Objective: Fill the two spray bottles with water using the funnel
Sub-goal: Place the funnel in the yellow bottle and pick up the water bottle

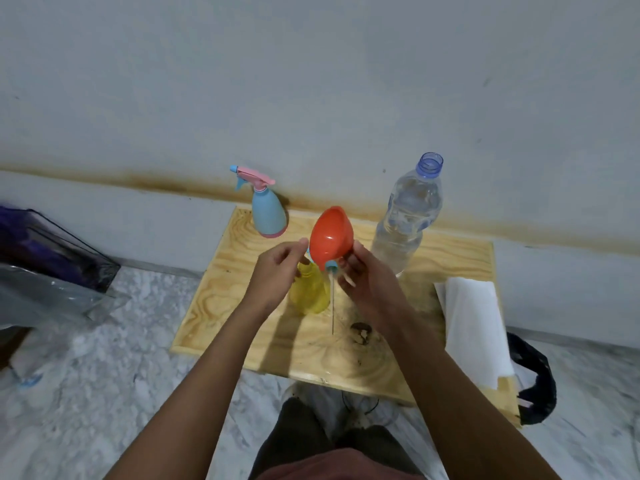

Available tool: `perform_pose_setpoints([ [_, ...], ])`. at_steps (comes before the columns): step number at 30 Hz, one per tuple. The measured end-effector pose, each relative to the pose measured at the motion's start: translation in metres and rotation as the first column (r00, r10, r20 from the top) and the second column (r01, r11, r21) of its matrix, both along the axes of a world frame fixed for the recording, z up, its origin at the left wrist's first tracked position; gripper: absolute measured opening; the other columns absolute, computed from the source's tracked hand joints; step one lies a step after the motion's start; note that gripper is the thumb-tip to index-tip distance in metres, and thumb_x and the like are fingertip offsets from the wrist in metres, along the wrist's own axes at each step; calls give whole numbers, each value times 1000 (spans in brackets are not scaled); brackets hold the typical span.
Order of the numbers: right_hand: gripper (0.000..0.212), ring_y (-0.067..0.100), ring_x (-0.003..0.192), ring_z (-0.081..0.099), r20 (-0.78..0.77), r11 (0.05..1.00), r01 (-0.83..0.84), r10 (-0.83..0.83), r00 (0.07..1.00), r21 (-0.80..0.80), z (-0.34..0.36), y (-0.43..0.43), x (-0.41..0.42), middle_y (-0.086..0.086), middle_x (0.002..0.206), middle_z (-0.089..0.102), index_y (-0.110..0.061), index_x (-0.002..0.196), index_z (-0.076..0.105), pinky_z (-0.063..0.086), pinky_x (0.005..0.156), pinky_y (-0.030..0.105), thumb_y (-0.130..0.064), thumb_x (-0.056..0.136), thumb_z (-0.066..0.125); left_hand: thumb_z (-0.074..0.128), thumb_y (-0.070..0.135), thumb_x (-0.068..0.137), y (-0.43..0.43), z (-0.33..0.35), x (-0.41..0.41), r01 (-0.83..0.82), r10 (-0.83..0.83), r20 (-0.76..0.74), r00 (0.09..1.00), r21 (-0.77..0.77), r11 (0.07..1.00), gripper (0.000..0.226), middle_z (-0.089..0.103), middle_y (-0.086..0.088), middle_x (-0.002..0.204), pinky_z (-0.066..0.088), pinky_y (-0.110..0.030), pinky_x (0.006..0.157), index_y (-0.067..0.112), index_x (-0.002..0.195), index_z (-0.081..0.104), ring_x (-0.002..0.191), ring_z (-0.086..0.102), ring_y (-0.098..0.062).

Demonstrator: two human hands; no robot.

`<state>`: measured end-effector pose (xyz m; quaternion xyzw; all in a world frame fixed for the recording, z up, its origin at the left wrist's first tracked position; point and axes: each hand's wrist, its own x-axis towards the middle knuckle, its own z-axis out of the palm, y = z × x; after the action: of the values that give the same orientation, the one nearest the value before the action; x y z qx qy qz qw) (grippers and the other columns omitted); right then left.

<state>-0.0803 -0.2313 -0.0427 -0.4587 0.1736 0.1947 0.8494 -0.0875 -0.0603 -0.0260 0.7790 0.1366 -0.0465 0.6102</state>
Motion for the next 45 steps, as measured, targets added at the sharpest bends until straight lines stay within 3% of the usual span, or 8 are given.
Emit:
perform_pose_setpoints([
  [7, 18, 10, 82, 56, 116, 998, -67, 69, 991, -17, 8, 10, -2, -3, 83, 59, -23, 89, 68, 44, 74, 26, -32, 98, 56, 51, 17, 102, -1, 34, 5, 7, -58, -169, 984, -289, 957, 22, 72, -17, 82, 52, -26, 54, 4, 101, 69, 54, 61, -19],
  [14, 43, 9, 95, 69, 262, 833, 9, 163, 951, -553, 28, 9, 18, -4, 109, 72, -29, 125, 63, 56, 82, 30, -51, 89, 60, 54, 16, 98, 27, 28, 27, 70, -92, 42, 995, 371, 926, 30, 61, -2, 59, 46, -25, 54, 20, 70, 65, 48, 55, -10],
  [20, 26, 9, 72, 69, 328, 756, 70, 197, 924, -651, 31, 21, 27, 1, 93, 70, -16, 117, 69, 54, 61, 18, -15, 90, 68, 56, 18, 96, 31, 32, 42, 131, -139, -16, 990, 452, 882, 30, 58, 0, 54, 43, -23, 53, 16, 66, 63, 46, 53, -13],
  [30, 25, 10, 73, 64, 267, 716, 83, 148, 952, -694, 4, 29, 24, -4, 83, 66, -9, 117, 69, 53, 56, 14, -9, 92, 63, 56, 19, 95, 27, 17, 39, 142, -87, -146, 985, 432, 891, 32, 67, -8, 54, 44, -16, 42, -1, 75, 71, 39, 61, -13],
  [35, 28, 8, 79, 64, 281, 686, 110, 142, 949, -719, 3, 23, 21, -1, 91, 68, -9, 120, 68, 48, 57, 9, -15, 94, 62, 56, 28, 96, 23, 13, 38, 124, -91, -93, 991, 470, 874, 30, 70, -6, 57, 56, -27, 58, 11, 77, 71, 42, 63, -15],
  [38, 28, 6, 84, 65, 391, 605, 300, 20, 920, -738, 4, 17, 12, -1, 98, 71, -13, 117, 69, 48, 66, 13, -27, 93, 61, 56, 28, 96, 22, 9, 36, 100, -82, -60, 995, 458, 883, 26, 69, -6, 58, 55, -27, 53, 12, 83, 71, 40, 61, -15],
  [43, 45, 18, 100, 58, 676, 193, 721, -254, 692, -665, -3, -10, -1, 4, 113, 60, -15, 121, 60, 50, 80, 30, -35, 83, 74, 57, 27, 95, 24, 1, 33, 13, -20, 12, 1000, 416, 909, 23, 66, -3, 58, 52, -29, 58, 12, 92, 74, 45, 57, -13],
  [45, 67, 22, 112, 55, 658, 189, 714, -285, 697, -674, -5, -28, 5, 9, 126, 53, -13, 134, 52, 48, 85, 31, -38, 79, 81, 57, 27, 96, 24, -1, 31, -8, 0, 23, 1000, 378, 926, 22, 65, -4, 59, 51, -30, 60, 14, 94, 73, 48, 57, -16],
])
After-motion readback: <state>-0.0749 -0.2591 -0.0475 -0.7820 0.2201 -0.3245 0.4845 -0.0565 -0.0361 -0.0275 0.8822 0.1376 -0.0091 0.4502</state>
